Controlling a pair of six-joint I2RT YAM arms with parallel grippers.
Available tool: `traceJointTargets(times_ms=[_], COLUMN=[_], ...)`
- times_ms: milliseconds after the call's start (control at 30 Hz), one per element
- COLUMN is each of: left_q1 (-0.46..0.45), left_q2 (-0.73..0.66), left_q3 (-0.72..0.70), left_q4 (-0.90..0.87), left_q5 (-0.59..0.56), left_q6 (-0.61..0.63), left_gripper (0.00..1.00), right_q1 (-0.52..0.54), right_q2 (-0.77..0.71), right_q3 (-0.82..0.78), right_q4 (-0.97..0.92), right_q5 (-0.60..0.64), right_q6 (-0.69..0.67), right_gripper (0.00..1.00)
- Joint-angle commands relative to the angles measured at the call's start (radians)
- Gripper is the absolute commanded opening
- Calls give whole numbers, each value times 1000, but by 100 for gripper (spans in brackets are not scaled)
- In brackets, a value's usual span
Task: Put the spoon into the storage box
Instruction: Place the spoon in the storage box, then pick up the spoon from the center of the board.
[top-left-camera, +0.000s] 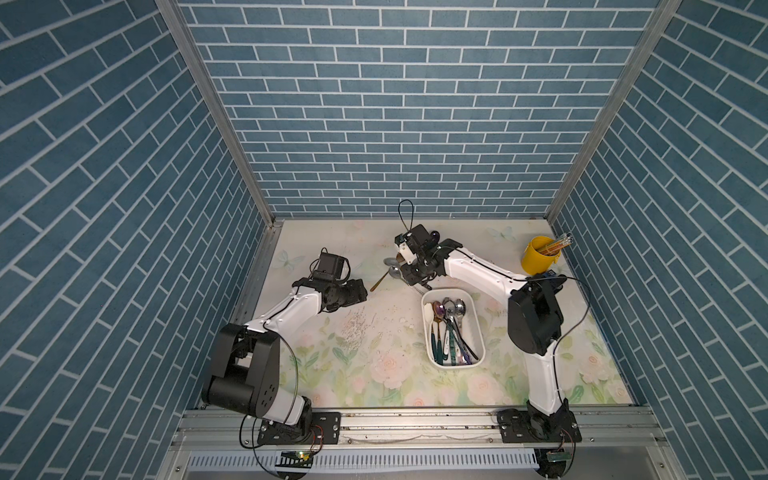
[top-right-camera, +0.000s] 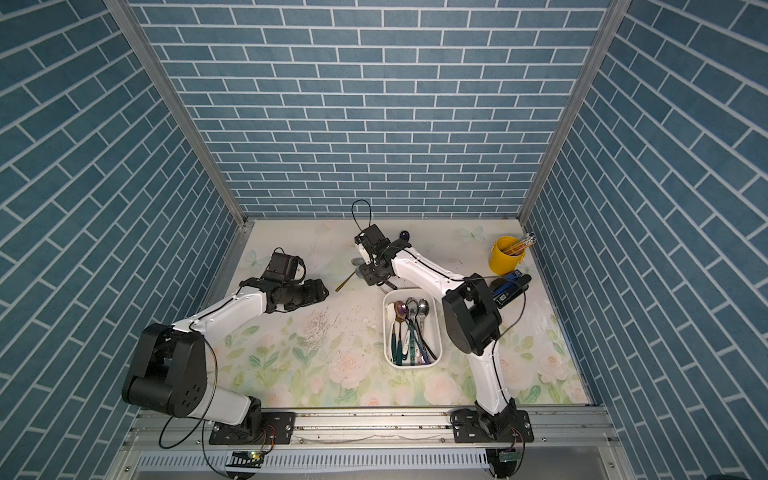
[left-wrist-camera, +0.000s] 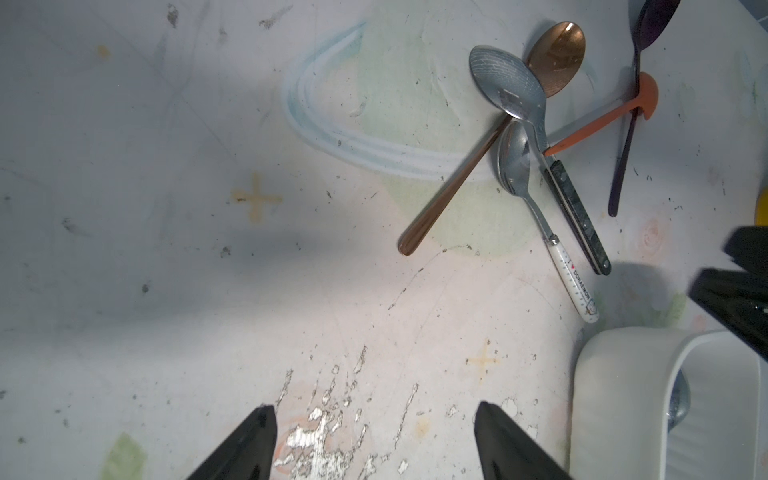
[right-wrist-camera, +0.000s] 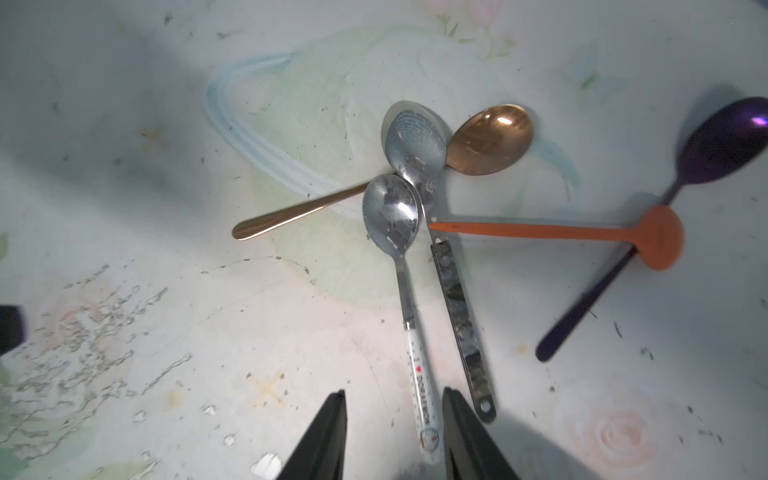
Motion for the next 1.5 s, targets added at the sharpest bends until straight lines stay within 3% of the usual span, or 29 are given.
traceJointTargets(times_ms=[0, 400, 767, 933, 1133, 1467], left_q1=[14, 21, 27, 31, 34, 40], left_q2=[12, 60, 61, 62, 62, 33], left_q3=[24, 39, 17, 7, 3, -12], left_q4=[-38, -39, -31, -29, -27, -26], left_q5=[-17, -3, -4, -2, -2, -16], left_q6=[27, 38, 38, 36, 35, 34], left_gripper=[81, 80, 80, 80, 80, 80], right_q1=[-29, -36, -35, -33, -17, 7], right_q2=[67, 152, 253, 283, 319, 267], right_q3=[77, 70, 162, 191, 227, 241], right_q4=[-80, -127, -226, -248, -287, -198], right_q5=[-48, -71, -92, -94, -85, -89], right_q6=[-85, -111, -132, -134, -159, -155], right_gripper=[42, 41, 39, 34, 19, 4])
